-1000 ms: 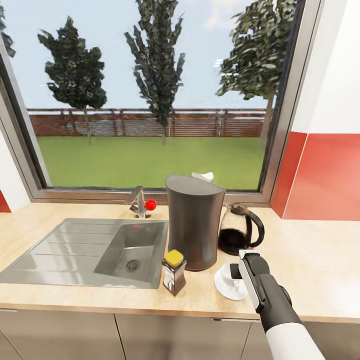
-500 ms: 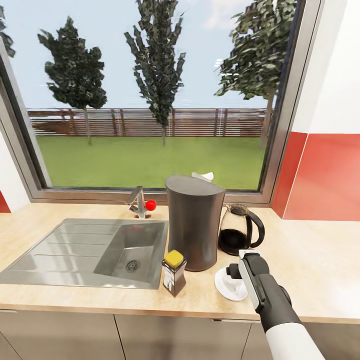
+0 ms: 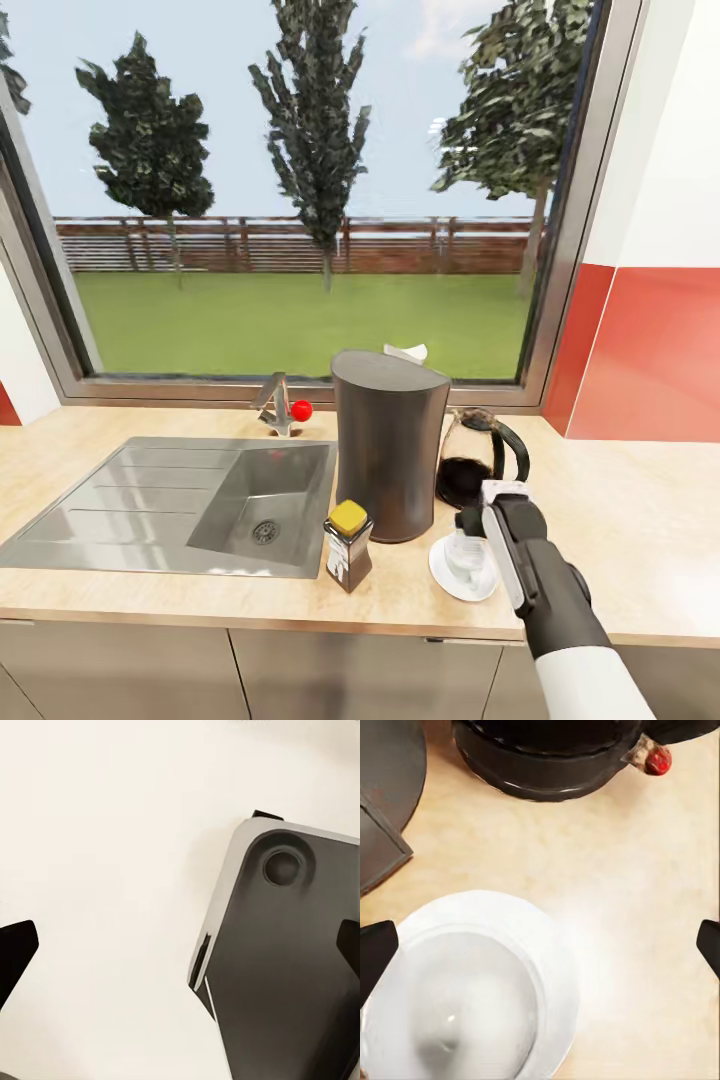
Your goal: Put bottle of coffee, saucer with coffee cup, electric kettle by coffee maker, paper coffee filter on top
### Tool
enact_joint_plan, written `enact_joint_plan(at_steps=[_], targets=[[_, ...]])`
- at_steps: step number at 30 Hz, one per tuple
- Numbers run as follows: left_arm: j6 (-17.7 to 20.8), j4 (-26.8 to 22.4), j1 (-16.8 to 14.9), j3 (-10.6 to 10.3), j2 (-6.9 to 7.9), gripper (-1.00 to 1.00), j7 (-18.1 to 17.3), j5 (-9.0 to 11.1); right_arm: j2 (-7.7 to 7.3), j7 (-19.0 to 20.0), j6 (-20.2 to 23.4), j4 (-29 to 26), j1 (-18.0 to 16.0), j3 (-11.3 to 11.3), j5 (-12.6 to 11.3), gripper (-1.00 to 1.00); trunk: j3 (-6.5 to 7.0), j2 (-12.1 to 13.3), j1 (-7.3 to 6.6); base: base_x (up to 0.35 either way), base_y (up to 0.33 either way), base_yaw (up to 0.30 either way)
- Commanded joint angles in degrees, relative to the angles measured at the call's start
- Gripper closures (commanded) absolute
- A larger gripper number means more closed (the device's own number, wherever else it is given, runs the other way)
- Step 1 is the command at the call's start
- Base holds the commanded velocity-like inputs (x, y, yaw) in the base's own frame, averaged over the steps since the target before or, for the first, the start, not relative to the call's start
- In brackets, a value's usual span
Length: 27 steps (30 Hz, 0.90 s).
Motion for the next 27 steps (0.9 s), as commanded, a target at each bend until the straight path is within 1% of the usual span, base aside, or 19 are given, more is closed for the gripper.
enact_joint_plan(at_steps=[1, 5, 14, 27], targets=[[-0.3, 0.2, -0.1, -0.5, -0.02, -1.00, 0.1, 0.3, 0.04, -0.3, 0.2, -0.7, 0.0, -0.1, -0.3, -1.00, -0.03, 0.0, 0.02, 0.000, 0.000, 0.000], [-0.4, 0.1, -0.1, -0.5, -0.15, -1.00, 0.0, 0.3, 0.04, -0.3, 0.2, -2.8, 0.0, -0.1, -0.3, -1.00, -0.03, 0.0, 0.02, 0.000, 0.000, 0.000], [-0.5, 0.1, -0.1, -0.5, -0.33, -1.00, 0.0, 0.3, 0.12, -0.3, 0.2, -3.4, 0.0, 0.0, -0.3, -1.00, -0.03, 0.0, 0.02, -0.008, 0.000, 0.000], [-0.5, -0.2, -0.1, -0.4, -0.48, -1.00, 0.0, -0.1, 0.05, -0.3, 0.2, -3.1, 0.0, 0.0, -0.3, -1.00, -0.03, 0.0, 0.02, -0.315, 0.000, 0.000]])
